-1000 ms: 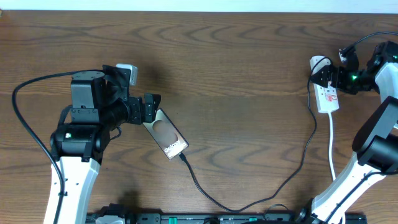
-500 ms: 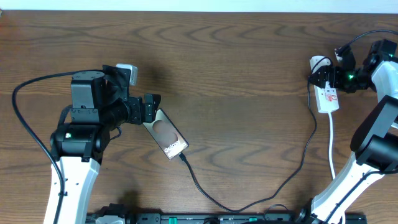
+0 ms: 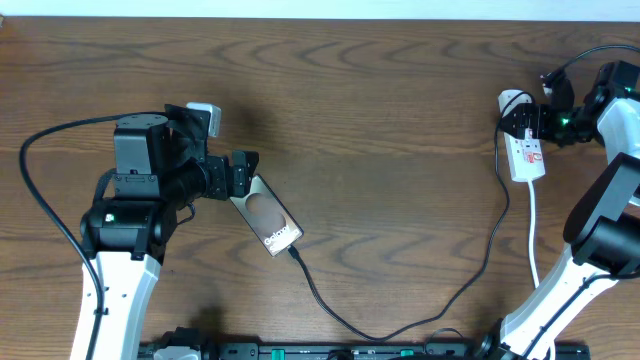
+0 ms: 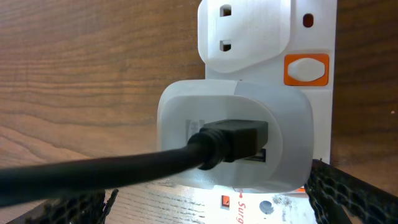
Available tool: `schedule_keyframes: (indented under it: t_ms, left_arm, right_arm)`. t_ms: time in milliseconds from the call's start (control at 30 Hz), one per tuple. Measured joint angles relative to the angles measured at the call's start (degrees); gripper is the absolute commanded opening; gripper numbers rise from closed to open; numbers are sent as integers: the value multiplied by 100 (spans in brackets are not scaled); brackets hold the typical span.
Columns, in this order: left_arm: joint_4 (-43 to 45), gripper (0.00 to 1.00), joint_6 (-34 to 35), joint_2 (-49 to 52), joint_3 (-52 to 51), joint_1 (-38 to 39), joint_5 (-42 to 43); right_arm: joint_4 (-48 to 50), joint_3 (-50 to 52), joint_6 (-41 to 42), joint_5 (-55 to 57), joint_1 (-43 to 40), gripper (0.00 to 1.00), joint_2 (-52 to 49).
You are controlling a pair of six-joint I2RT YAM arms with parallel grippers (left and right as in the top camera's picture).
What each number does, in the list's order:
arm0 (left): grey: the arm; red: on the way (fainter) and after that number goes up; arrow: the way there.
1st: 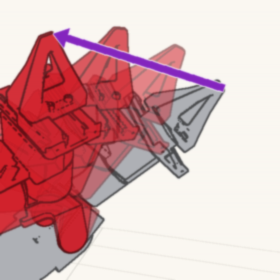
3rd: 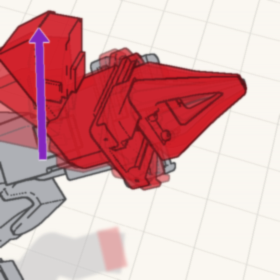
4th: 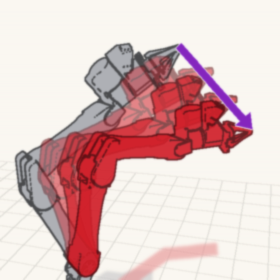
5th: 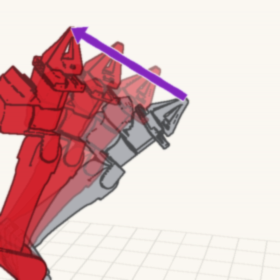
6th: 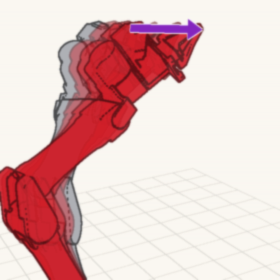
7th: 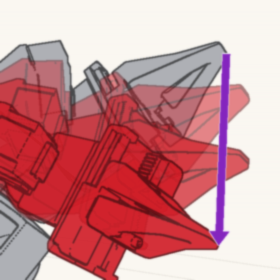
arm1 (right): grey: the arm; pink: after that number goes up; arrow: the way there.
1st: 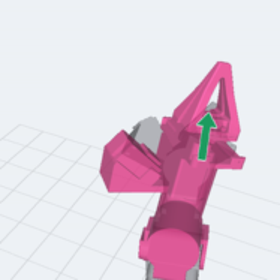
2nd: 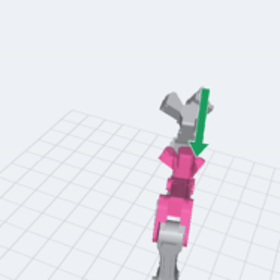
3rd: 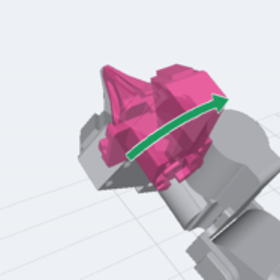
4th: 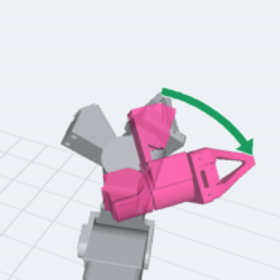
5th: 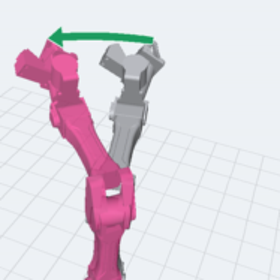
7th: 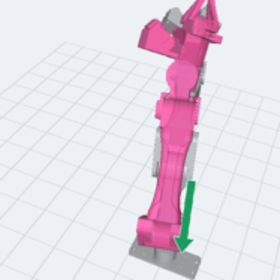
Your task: Plug charger to phone and switch on socket
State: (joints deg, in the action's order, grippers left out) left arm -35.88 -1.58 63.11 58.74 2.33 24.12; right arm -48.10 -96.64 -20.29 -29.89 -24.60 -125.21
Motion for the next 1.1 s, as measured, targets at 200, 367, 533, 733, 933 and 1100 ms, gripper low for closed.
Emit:
schedule_keyframes:
  t_ms: [200,367,533,733,933,1100]
  left_arm:
    - [0,93,0,0,0,0,0]
    - [-2,93,0,0,0,0,0]
    - [-2,93,0,0,0,0,0]
    - [-2,94,0,0,0,0,0]
    - [-2,93,0,0,0,0,0]
    - [-2,93,0,0,0,0,0]
  right_arm:
    - [31,0,127,2,0,99,0]
    - [-4,0,234,0,0,99,0]
    - [101,70,319,-39,11,99,0]
    - [308,186,341,-31,15,99,2]
    - [330,223,345,-81,4,99,15]
    - [337,227,409,-179,-2,99,24]
